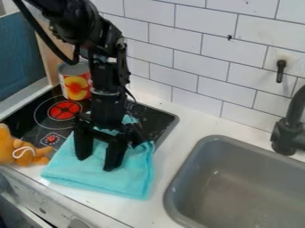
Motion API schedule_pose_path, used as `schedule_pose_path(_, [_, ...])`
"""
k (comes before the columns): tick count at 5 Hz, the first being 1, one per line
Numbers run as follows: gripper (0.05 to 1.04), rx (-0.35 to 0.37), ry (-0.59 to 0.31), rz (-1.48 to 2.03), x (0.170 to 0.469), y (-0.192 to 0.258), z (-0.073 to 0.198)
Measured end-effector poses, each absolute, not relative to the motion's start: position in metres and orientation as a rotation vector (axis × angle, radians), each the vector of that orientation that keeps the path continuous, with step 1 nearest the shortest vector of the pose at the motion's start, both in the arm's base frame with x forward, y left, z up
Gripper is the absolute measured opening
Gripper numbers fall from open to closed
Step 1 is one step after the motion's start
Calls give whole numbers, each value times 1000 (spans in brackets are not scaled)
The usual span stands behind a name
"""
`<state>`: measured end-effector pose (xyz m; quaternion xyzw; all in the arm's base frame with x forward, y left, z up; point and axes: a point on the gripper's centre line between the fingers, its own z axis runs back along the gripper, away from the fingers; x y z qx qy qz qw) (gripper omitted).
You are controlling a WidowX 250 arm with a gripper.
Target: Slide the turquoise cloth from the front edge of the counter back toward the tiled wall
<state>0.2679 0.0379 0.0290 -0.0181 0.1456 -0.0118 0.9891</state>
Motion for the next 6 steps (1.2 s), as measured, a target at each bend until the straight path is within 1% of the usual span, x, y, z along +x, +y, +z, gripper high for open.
schedule_pose_path(1, [1001,-54,324,-15,283,37,27])
schedule_pose_path(2, [1001,-57,282,-41,324,29,31])
schedule_pose_path(3, [1001,-19,239,-61,345,22,35])
schedule_pose_path(4, [1001,2,240,-68,349,22,35])
schedule_pose_path(5, [1001,14,246,-62,343,24,35])
schedule_pose_path(6, [1001,-6,239,4,328,41,46])
